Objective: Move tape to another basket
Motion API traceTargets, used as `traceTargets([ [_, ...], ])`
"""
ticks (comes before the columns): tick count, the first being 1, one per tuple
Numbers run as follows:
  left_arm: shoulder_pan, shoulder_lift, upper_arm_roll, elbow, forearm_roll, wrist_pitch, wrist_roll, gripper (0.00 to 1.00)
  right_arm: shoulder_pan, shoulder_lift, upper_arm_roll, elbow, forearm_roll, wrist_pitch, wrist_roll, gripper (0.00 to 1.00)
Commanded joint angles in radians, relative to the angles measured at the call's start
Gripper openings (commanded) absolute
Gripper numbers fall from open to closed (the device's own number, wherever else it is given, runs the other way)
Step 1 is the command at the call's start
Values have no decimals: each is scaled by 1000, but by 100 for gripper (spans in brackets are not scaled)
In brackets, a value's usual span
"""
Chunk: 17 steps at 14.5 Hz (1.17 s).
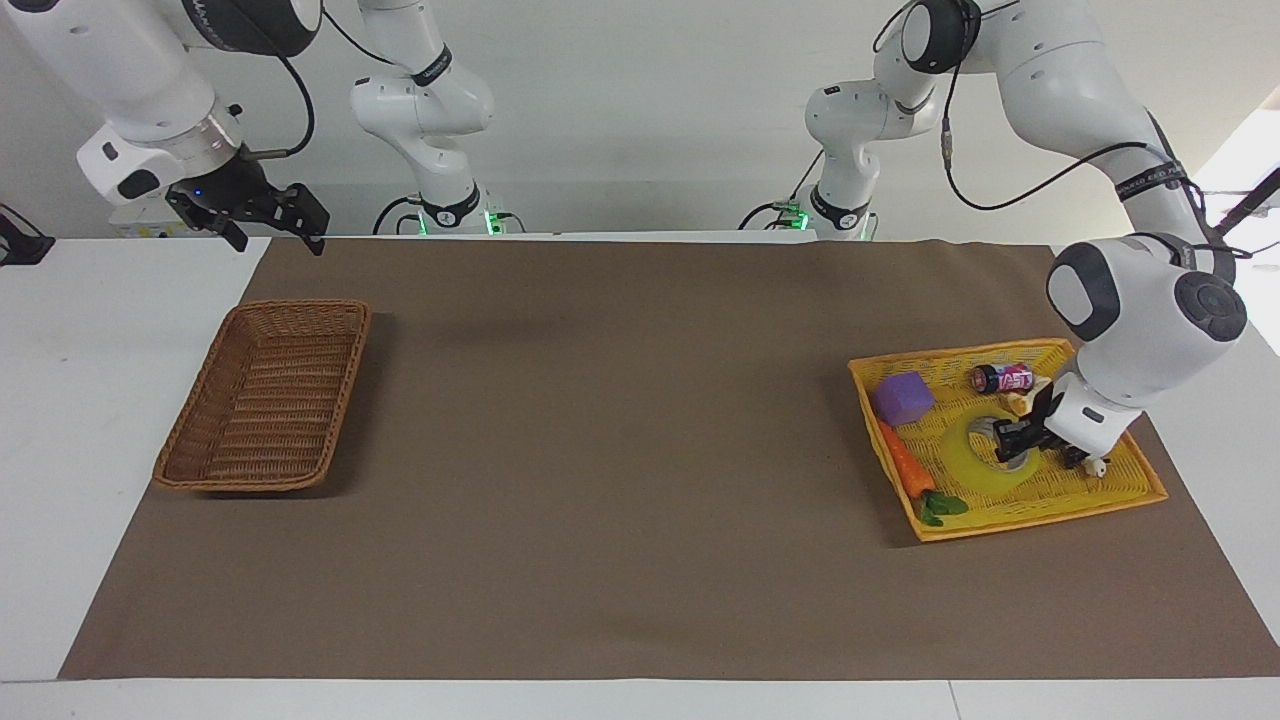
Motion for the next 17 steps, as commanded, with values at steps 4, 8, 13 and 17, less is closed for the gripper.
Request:
traceTargets([
  [4,-279,-60,7,-17,-124,-56,-311,0,-8,-28,7,-33,1,15,-17,100],
  [8,-363,-72,8,-24,-206,-41,-339,0,-8,-28,7,-33,3,15,-17,100],
  [13,-365,-71,10,-21,-206,-35,-373,0,-8,-28,7,-33,3,15,-17,100],
  [17,-362,-71,10,-14,-209,-41,-375,0,-28,-34,1,-47,212,48,-85,100],
])
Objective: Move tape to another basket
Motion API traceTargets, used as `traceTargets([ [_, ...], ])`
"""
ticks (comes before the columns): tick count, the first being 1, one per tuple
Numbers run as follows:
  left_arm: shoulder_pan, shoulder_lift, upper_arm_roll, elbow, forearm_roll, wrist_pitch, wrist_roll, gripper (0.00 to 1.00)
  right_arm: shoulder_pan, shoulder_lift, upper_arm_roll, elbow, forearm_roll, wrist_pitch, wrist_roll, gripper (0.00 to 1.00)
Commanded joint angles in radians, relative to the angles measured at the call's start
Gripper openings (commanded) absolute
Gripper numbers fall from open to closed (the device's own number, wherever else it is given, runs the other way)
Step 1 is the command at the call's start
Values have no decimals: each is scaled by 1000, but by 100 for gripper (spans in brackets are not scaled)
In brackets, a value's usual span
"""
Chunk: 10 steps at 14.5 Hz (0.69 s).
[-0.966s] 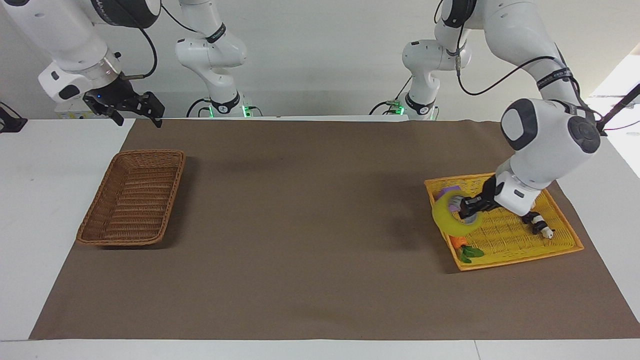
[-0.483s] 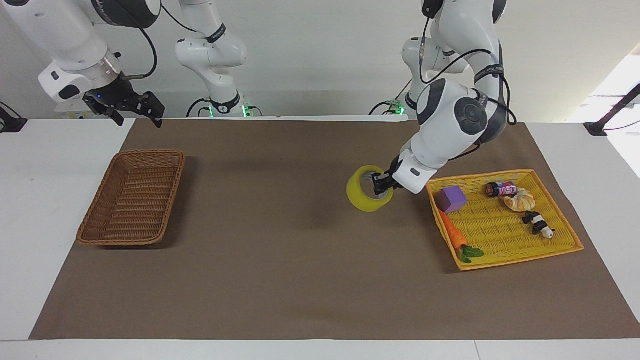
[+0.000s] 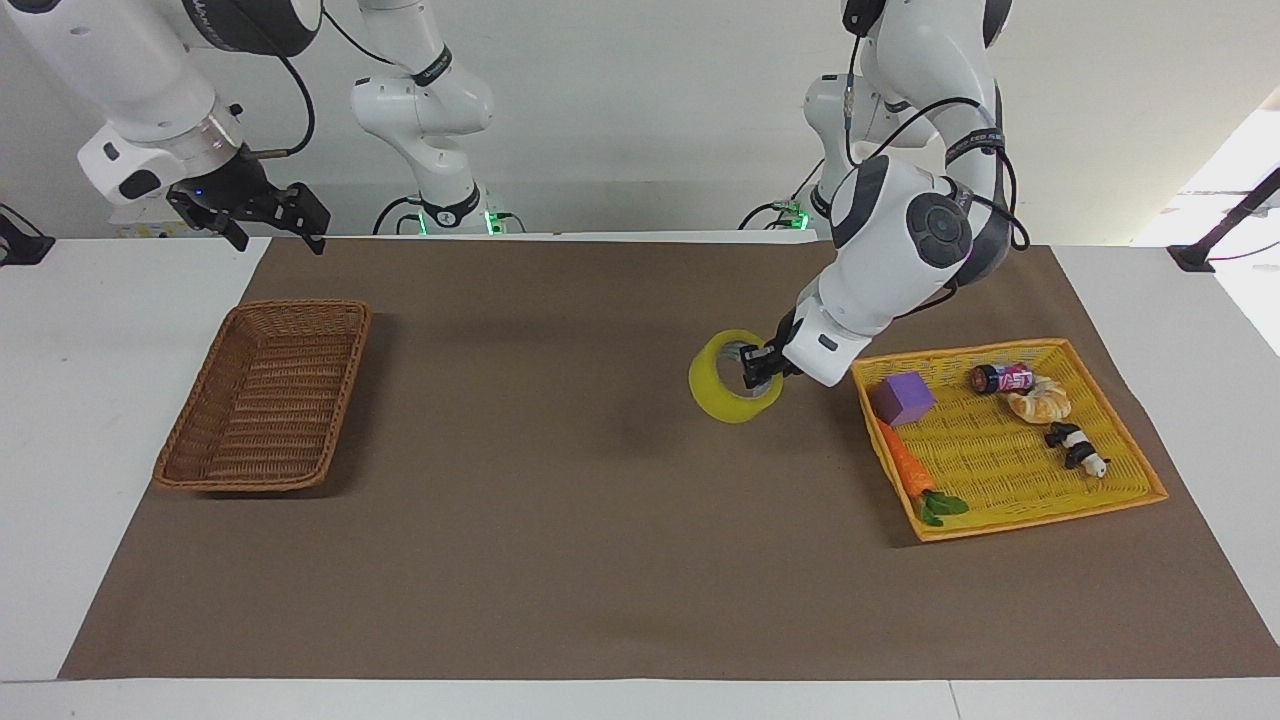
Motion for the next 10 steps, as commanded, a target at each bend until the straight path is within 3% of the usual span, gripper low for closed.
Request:
traceTargets([
  [1,2,-26,5,-13,-19,2,-12,0,-37,-25,2,-67,253,88,-51,100],
  [4,2,-28,5,-17,-19,5,-9,2,-10,16,5,-136,556,206,-53,100],
  [7,3,-28,5,-21,-19,8,-9,2,89,97,6,-221,855,403,-53,100],
  [10,3,-28,5,-22,-19,8,-6,2,220,186,6,-272,1030,568,-65,100],
])
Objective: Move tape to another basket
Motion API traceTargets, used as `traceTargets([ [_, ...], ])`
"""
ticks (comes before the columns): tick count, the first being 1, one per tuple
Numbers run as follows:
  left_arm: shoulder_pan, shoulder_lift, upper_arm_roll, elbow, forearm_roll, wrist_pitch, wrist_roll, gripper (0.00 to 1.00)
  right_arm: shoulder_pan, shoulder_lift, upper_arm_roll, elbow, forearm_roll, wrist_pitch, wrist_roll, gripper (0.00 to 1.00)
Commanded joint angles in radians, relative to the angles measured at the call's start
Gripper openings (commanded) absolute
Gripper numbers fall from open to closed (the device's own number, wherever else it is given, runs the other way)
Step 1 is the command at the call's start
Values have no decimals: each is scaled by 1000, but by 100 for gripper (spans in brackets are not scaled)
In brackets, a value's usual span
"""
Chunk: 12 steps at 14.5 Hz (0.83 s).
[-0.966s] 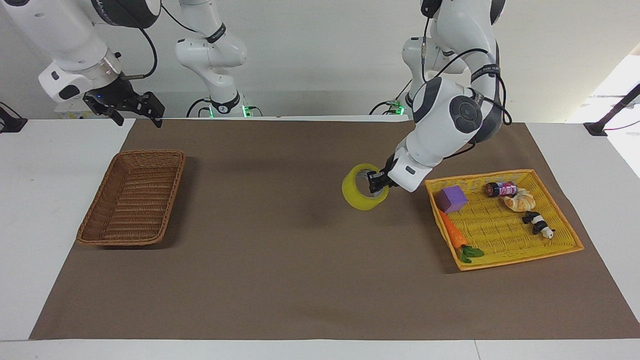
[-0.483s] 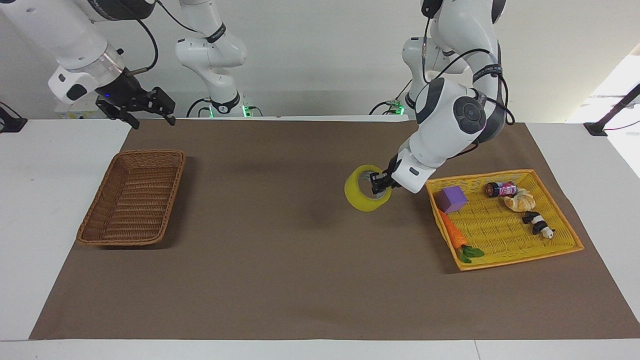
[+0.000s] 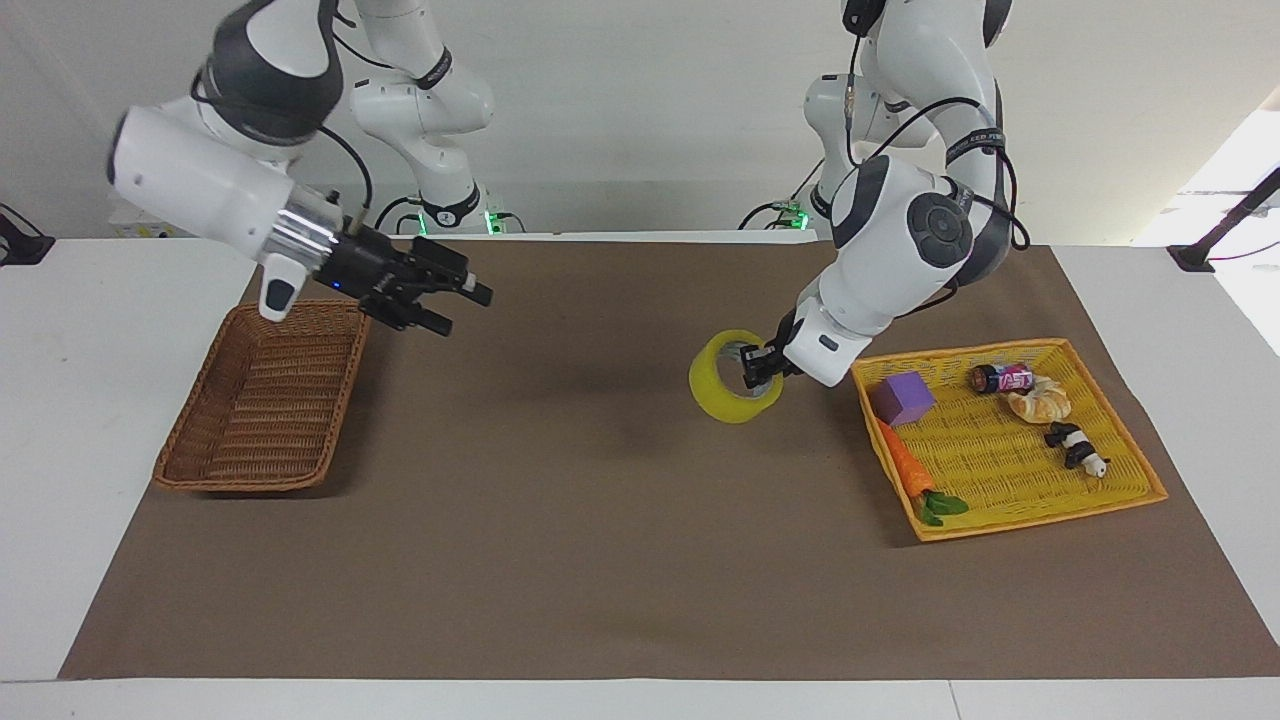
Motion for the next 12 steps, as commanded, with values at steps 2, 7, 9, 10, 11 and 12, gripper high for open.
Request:
traceTargets([
  [2,1,-28,5,-22,-17,7,-5,2,128,74,1,-67,238,162,-40,100],
  [7,0,-28,5,-25,-15,8,-6,2,273,129,1,-86,574,335,-103,100],
  [9,-3,-29,5,-28,-15,8,-9,2,325,141,1,-84,631,403,-101,100],
  [10,-11,-31,5,-31,-15,8,-9,2,337,157,1,-80,657,409,-106,100],
  [11,-16,-35,6,-36,-15,8,-9,2,348,164,2,-76,670,412,-117,100],
  [12,-16,-37,5,-39,-15,10,-9,2,368,172,2,-72,675,423,-120,100],
])
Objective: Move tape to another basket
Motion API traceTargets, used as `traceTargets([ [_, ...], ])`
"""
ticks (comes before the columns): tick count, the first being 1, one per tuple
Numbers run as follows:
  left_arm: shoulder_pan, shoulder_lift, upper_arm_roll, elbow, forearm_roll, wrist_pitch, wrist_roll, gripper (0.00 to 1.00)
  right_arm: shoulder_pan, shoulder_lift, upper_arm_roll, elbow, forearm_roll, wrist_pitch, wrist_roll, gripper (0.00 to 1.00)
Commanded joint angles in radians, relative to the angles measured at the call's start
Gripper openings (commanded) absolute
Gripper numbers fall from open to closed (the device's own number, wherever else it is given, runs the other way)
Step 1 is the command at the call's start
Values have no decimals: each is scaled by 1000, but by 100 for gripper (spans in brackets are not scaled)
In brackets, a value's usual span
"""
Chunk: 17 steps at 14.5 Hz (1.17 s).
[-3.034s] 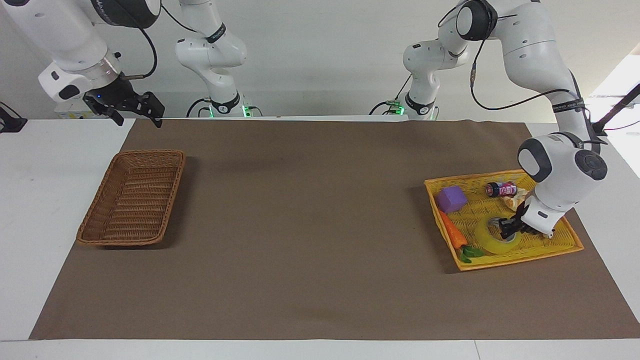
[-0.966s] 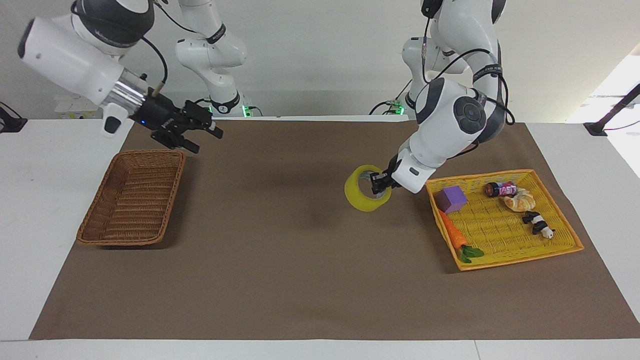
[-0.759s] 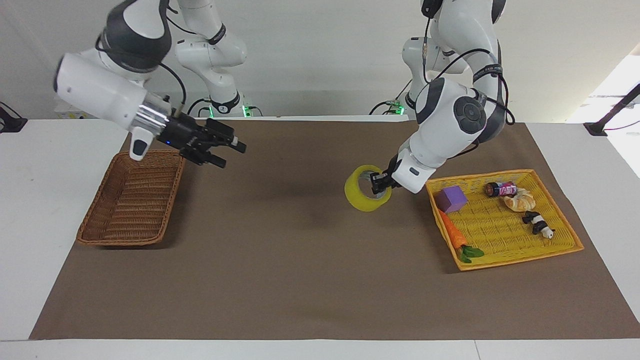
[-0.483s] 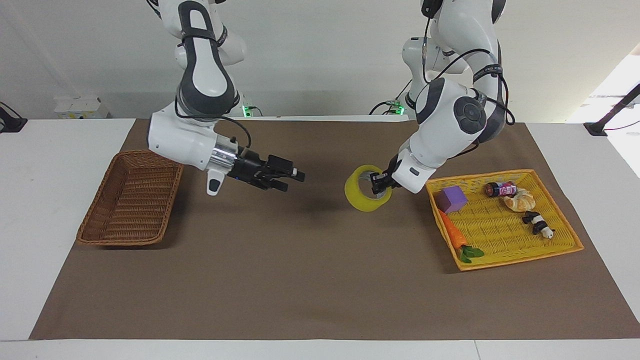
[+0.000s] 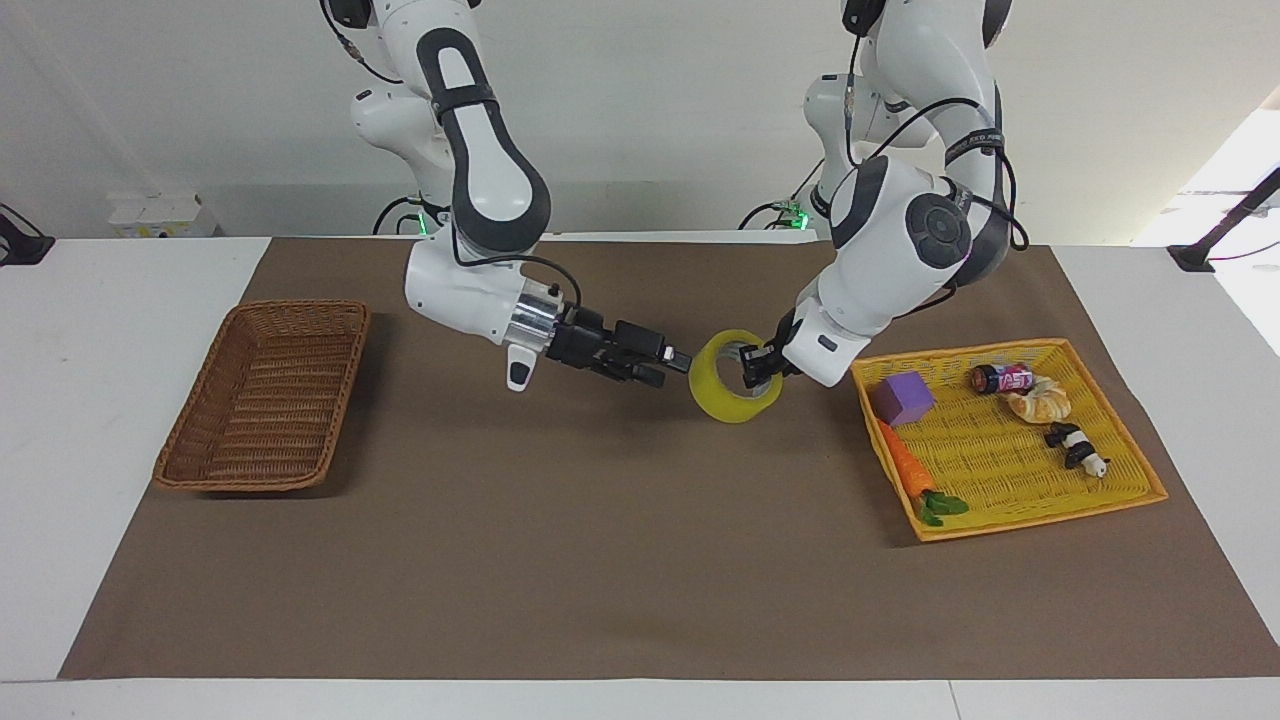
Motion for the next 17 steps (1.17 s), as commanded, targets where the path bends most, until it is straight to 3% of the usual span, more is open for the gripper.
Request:
traceTargets([
  [1,-11,-37,8,-39,-15,13,-9,2,29,20,-2,6,40,58,-37,100],
  [9,-11,-43,8,-57,-14,20,-6,2,61,26,-1,21,37,81,-41,98],
  [10,-11,-44,7,-59,-14,20,-5,2,61,26,-1,21,37,81,-41,92],
  [11,-11,-44,8,-60,-14,20,-5,2,63,26,-1,21,37,81,-41,75],
  [13,-11,-46,8,-60,-14,22,-5,2,61,25,-1,21,37,74,-40,30],
  [14,-11,-46,8,-60,-14,22,-5,2,61,26,-1,21,37,74,-40,12],
  [15,-11,-46,8,-62,-14,22,-5,2,61,26,-1,21,37,75,-40,2],
  [17,-13,-46,8,-62,-14,22,-5,2,61,26,-1,21,37,72,-41,0],
])
